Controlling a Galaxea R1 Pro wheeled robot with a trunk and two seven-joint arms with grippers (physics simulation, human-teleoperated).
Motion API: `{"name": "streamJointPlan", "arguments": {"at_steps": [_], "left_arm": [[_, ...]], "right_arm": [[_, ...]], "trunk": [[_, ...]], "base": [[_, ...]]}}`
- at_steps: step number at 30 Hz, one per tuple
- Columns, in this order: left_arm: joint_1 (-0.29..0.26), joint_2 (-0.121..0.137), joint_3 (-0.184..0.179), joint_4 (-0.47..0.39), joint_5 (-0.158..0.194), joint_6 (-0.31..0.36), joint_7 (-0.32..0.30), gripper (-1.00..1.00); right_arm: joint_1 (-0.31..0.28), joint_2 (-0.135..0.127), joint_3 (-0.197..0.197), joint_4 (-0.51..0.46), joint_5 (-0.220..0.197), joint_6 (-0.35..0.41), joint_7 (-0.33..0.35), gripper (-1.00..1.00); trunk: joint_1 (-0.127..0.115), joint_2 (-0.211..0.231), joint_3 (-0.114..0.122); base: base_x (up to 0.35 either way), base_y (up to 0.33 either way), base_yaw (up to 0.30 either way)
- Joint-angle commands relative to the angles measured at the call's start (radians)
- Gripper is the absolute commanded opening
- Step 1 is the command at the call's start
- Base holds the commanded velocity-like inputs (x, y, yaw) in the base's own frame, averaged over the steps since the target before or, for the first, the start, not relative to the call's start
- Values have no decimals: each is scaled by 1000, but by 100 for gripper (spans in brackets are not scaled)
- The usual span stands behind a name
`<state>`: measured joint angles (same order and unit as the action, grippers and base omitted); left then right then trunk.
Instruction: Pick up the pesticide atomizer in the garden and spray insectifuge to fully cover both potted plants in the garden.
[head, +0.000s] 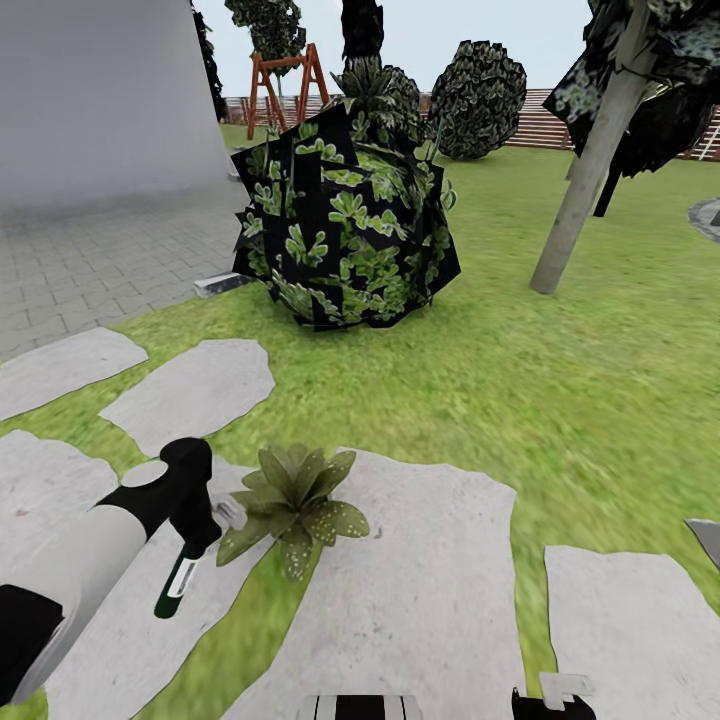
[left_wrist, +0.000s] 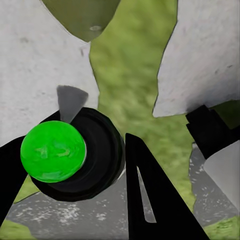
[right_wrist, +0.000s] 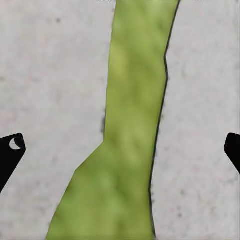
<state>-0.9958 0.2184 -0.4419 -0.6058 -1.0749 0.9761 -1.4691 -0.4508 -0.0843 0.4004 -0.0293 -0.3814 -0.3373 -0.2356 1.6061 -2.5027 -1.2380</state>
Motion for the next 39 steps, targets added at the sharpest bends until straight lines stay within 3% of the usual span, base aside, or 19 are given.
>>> {"name": "streamJointPlan", "arguments": {"at_steps": [1,23,39], "left_arm": [[0,-1,-6,-2,-7,11,-10,-100],[3,-11,-8,-11,-7,15,-10,-100],[6,-16,-9,-6,-2,21,-8,-100]], "right_arm": [[0,0,8,-1,-8,-2,-3,100],[0,0,7,-1,-8,-2,-4,100],[0,0,6,-1,-8,-2,-4,100]], "trunk": [[0,0,-1],[0,0,-1],[0,0,-1]], "base": [[0,0,0],[43,59,-62],[-39,211,-22]]}}
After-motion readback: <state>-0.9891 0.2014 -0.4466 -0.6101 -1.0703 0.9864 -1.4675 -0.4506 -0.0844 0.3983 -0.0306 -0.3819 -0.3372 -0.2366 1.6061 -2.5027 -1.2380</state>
